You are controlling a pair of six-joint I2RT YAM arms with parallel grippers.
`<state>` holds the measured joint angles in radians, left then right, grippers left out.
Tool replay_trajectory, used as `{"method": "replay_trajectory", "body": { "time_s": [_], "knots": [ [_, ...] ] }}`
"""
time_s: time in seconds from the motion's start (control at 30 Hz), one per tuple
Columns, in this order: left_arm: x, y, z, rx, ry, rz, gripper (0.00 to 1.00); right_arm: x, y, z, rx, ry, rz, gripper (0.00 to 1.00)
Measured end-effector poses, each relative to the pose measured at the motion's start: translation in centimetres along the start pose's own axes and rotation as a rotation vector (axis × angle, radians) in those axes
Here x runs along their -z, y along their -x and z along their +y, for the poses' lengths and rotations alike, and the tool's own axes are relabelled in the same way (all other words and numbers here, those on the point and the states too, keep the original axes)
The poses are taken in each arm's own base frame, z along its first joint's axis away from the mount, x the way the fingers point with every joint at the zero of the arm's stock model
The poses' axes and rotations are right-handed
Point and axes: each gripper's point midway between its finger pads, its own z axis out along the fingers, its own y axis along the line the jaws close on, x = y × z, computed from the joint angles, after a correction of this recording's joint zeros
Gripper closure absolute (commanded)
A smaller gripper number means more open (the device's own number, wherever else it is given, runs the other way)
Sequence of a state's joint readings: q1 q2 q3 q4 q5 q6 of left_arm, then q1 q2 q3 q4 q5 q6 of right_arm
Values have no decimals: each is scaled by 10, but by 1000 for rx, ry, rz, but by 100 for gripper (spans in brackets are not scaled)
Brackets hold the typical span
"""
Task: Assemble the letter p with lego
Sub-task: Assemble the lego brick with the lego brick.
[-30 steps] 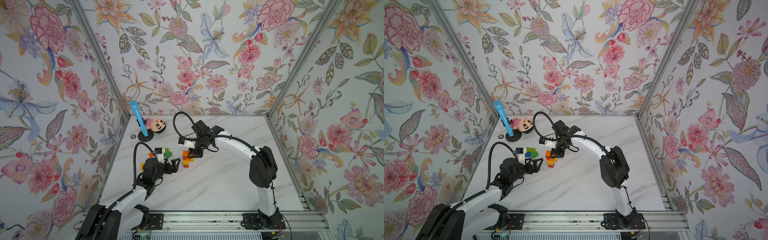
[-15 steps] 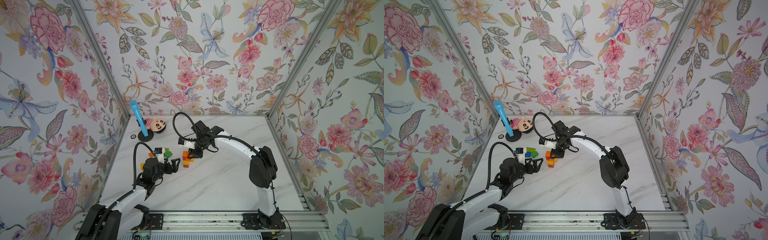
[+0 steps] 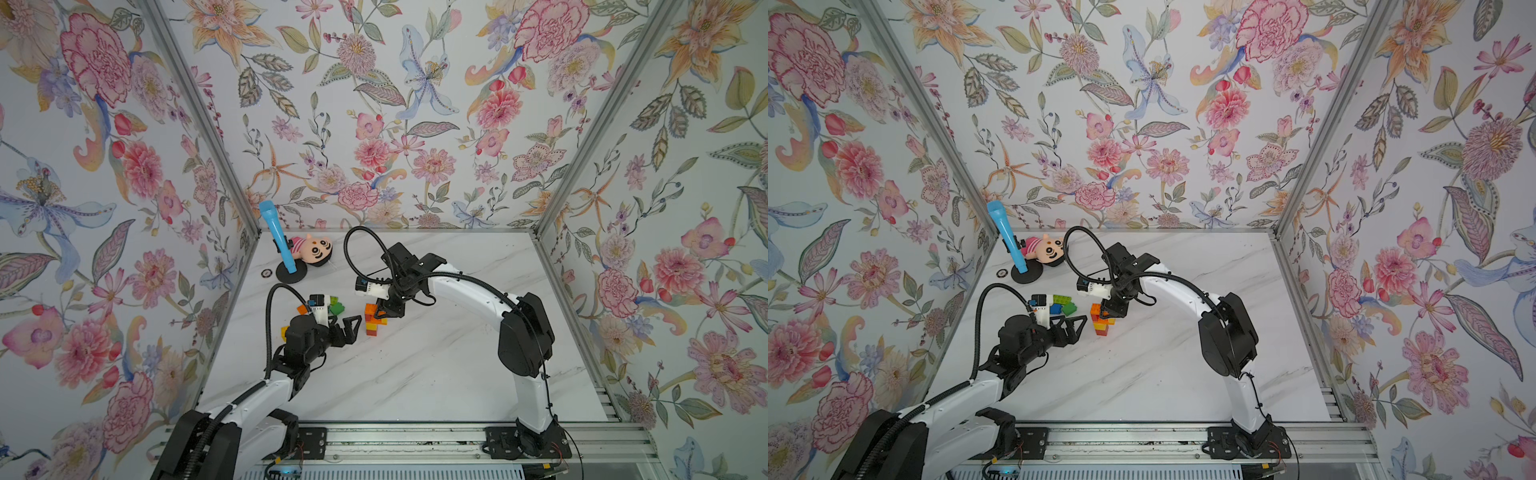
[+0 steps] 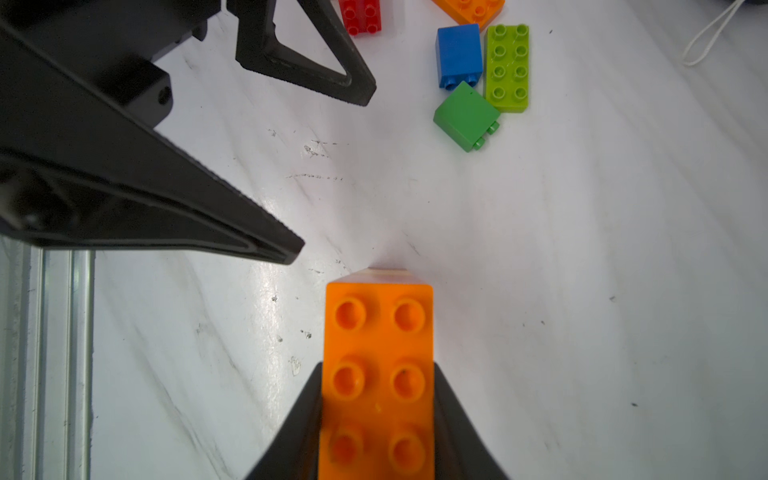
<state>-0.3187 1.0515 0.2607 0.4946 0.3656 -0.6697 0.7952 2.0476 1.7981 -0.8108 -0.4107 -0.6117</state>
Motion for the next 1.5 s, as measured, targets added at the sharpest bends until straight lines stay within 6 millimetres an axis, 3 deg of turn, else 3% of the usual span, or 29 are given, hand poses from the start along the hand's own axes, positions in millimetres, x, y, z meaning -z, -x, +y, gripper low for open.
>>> {"method": "replay_trajectory", "body": {
  "time_s": [0.27, 0.53, 0.87, 1.2, 1.5],
  "knots": [
    [-5, 24, -19, 33, -71, -48, 6, -1, 1, 0, -3, -3, 0, 77],
    [-22, 15, -31, 73, -114, -8, 16, -1, 3, 2, 3, -5, -1, 78],
    [-39, 12, -37, 119, -133, 11, 42, -2, 2, 2, 0, -6, 2, 80],
    [-43, 11, -48, 120, -163, -21, 61, -3, 0, 1, -10, -4, 1, 82],
    [-36, 8, -47, 131, -144, -61, 68, -4, 1, 1, -28, -3, -6, 82]
  ]
}}
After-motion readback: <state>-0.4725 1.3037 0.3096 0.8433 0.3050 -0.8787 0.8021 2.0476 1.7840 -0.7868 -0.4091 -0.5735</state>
